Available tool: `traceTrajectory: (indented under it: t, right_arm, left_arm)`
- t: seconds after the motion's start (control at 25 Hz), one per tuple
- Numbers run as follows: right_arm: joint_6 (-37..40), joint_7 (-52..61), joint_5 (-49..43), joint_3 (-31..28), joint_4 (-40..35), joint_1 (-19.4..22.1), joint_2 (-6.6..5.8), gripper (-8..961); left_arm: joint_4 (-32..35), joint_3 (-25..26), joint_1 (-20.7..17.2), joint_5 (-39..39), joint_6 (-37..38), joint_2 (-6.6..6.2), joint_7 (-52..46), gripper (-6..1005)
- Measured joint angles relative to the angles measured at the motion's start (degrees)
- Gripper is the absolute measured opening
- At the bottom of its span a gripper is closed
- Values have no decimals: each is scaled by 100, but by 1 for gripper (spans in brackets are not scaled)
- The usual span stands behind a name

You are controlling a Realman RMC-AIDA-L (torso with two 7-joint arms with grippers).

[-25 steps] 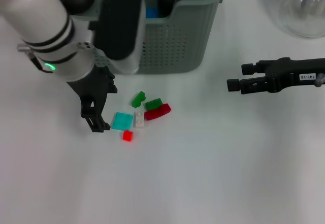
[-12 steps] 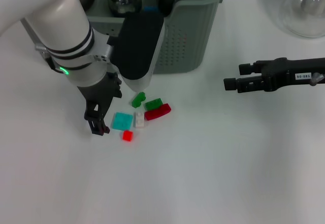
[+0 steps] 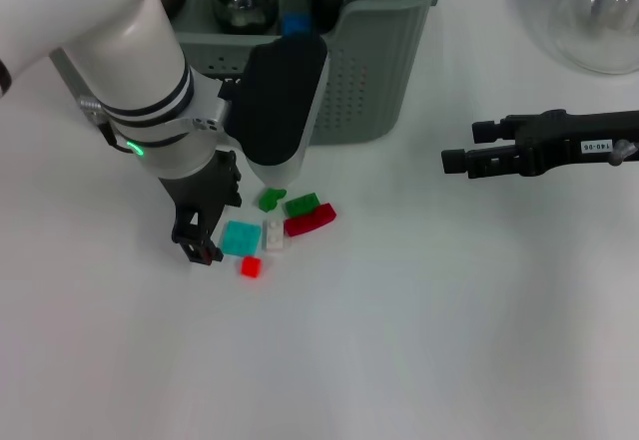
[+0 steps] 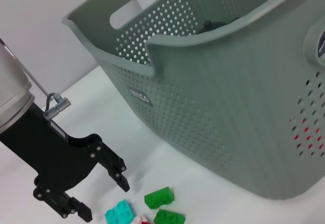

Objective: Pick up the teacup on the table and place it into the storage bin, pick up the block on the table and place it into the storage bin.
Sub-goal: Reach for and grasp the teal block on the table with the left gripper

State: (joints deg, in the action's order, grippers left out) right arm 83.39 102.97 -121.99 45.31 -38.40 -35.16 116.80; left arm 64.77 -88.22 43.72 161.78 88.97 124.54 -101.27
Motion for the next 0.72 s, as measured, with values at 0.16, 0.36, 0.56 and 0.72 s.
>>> traceTrajectory:
  t: [0.16, 0.36, 0.56, 0.72]
  right_arm:
    - [-10, -2, 0, -1, 0, 4, -8, 946]
    - [-33, -5, 0, 10, 0, 0, -9, 946]
    - [-43, -5, 0, 13, 0, 0, -9, 946]
    - [-44, -5, 0, 14, 0, 2, -9, 946]
  left_arm:
    - [-63, -15, 5, -14, -57, 4, -37, 754]
    - [-114, -112, 6, -18, -116, 15, -55, 671]
    - [-233, -161, 50, -46, -192, 18, -56, 657]
    - [-389, -217, 113, -110, -307, 18, -56, 656]
